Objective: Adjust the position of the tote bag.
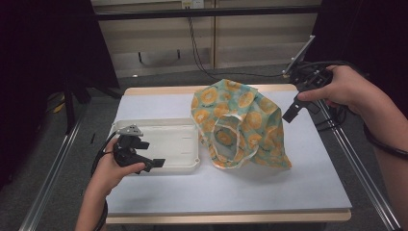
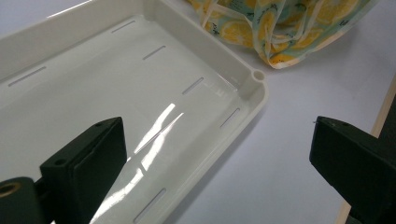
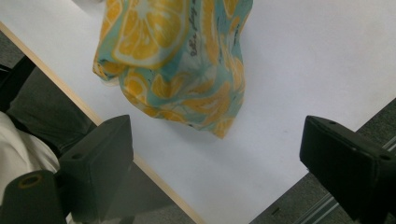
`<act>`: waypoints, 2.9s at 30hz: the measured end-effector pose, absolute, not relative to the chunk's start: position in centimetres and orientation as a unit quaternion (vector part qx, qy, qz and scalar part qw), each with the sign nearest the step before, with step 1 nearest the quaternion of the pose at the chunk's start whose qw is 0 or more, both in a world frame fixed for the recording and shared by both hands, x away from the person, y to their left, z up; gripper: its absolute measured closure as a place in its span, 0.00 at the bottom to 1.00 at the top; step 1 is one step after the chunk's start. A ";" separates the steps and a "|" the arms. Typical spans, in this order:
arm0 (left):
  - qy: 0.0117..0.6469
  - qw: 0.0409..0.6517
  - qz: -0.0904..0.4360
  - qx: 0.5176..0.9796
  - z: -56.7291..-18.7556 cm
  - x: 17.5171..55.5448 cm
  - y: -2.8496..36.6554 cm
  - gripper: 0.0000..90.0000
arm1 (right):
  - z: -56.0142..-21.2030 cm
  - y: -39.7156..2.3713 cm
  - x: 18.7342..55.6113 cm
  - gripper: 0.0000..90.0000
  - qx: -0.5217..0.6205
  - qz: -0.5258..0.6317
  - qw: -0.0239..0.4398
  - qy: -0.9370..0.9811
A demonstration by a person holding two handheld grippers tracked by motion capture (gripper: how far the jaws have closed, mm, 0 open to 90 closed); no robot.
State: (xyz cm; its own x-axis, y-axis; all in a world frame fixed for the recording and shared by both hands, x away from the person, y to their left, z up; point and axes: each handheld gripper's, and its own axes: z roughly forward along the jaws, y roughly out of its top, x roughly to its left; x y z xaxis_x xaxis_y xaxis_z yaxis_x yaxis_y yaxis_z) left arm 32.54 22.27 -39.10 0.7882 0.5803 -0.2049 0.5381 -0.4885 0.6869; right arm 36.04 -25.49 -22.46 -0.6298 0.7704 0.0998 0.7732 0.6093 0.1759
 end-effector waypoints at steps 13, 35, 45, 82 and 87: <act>0.321 0.388 0.022 0.864 -39.1 32.6 22.2 0.04 | -21.7 -24.3 37.1 0.10 -0.432 -0.101 0.004 -0.896; 0.325 0.383 0.025 0.864 -39.1 32.6 22.2 0.04 | -21.3 -20.8 39.7 0.09 -0.438 -0.101 -0.017 -0.893; 0.325 0.377 0.028 0.867 -39.3 32.7 22.2 0.05 | -21.8 -19.6 40.9 0.16 -0.438 -0.114 -0.013 -0.892; 0.320 0.371 0.022 0.872 -39.5 32.8 21.8 0.05 | -23.6 -16.7 43.1 0.35 -0.435 -0.137 -0.014 -0.890; 0.319 0.371 0.022 0.872 -39.5 32.8 21.8 0.05 | -24.0 -16.4 43.4 0.42 -0.438 -0.131 -0.009 -0.890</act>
State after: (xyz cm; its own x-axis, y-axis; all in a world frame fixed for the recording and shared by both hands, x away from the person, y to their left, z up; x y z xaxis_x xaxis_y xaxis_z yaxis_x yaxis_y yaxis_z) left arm 32.77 21.82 -39.46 0.7957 0.5723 -0.1983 0.5398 -0.5216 0.6607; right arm 43.38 -16.41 -24.00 -0.6169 0.7808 0.0990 0.7762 0.5826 0.2410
